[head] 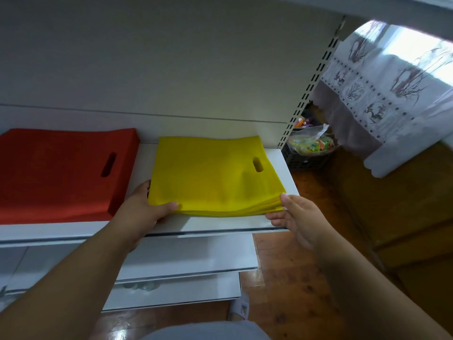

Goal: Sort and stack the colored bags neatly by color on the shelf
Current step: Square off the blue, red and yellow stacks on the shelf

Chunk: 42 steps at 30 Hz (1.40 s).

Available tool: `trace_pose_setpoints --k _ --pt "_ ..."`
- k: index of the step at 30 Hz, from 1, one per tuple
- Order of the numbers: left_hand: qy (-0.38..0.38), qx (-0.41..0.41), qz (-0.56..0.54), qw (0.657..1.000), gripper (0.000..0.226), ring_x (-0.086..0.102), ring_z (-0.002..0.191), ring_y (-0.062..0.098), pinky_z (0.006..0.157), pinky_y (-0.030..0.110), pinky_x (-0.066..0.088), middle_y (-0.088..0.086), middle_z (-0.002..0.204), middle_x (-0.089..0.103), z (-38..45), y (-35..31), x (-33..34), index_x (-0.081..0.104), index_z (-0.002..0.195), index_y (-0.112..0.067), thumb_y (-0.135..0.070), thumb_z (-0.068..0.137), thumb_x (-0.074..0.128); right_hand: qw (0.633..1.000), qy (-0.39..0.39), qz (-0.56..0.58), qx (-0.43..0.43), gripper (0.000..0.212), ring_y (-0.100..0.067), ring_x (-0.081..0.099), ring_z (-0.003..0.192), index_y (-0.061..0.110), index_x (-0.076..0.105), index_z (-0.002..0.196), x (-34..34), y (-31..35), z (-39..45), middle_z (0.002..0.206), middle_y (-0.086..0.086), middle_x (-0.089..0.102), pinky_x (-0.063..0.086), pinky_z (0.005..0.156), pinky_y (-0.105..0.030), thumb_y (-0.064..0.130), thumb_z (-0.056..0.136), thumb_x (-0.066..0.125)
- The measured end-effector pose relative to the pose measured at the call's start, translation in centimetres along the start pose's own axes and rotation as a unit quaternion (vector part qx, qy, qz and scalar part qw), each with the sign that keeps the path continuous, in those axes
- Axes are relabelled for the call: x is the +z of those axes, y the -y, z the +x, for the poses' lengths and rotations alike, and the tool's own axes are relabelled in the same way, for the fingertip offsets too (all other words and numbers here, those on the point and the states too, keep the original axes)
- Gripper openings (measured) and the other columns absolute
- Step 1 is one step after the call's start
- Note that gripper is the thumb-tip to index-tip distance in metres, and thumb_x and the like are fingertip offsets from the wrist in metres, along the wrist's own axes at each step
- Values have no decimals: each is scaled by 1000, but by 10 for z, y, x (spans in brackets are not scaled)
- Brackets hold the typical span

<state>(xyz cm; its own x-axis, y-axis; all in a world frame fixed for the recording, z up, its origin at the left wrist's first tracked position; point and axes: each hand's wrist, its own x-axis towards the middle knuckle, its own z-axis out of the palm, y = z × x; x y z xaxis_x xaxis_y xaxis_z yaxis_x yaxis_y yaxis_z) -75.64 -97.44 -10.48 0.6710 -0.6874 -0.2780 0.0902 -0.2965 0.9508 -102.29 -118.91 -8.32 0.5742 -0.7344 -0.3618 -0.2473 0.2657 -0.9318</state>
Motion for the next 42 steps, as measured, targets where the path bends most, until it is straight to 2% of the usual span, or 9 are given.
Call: trace_pose_setpoints --k 7,11,16,22,27,32,34,37,42 --pt "17 14 21 1000 67 66 102 16 89 36 52 -6 112 68 2 2 -4 55 124 -30 -9 69 87 996 -31 52 61 47 -39 69 93 12 58 109 6 8 2 100 -16 70 56 80 -45 54 94 42" --pt "46 14 46 998 96 64 107 13 93 36 51 -9 120 67 1 3 -10 49 136 -33 -29 51 93 998 -60 -6 32 23 -40 69 95 3 58 106 8 5 1 104 -25 67 55 87 -50 24 101 50" --pt "52 27 56 997 83 64 108 16 94 38 51 -9 119 67 4 7 -11 50 135 -35 -19 64 91 996 -80 -32 28 20 -42 69 94 -1 59 99 5 -1 3 96 -26 69 56 86 -51 16 102 50" --pt "60 35 40 997 86 64 108 14 92 34 50 -9 119 68 4 10 -11 51 137 -33 -14 62 90 990 -57 -131 -15 27 -32 71 85 8 59 106 6 0 2 88 -12 74 60 79 -45 34 98 55" --pt "54 34 37 997 91 64 108 14 89 37 53 -11 119 68 7 13 -12 50 137 -38 -14 59 89 947 -20 -315 -62 33 -6 69 74 36 56 110 -4 5 -3 86 9 71 53 66 -21 33 84 76" --pt "63 42 46 996 87 65 109 13 91 36 51 -12 118 69 8 14 -11 51 137 -38 -6 65 88 903 -28 -415 -108 31 -3 63 66 37 60 99 -7 9 3 70 17 67 52 63 -24 19 81 78" --pt "64 41 52 996 85 65 107 14 91 38 52 -11 118 69 8 14 -12 52 135 -38 -11 62 87 901 -31 -416 -120 35 6 59 62 37 58 100 -8 10 4 63 24 63 44 59 -16 17 81 79" --pt "54 39 76 995 86 66 105 15 89 42 54 -13 115 69 9 13 -15 51 135 -42 -18 61 87 910 -39 -399 -103 32 7 57 57 25 64 106 -12 5 9 68 14 63 43 57 -12 17 80 80" --pt "41 57 122 990 77 62 104 11 81 32 50 -14 116 66 7 11 -16 50 128 -48 -12 71 87 936 -4 -342 -80 42 -1 70 78 23 62 116 -14 4 10 88 8 74 53 68 -16 14 79 81"
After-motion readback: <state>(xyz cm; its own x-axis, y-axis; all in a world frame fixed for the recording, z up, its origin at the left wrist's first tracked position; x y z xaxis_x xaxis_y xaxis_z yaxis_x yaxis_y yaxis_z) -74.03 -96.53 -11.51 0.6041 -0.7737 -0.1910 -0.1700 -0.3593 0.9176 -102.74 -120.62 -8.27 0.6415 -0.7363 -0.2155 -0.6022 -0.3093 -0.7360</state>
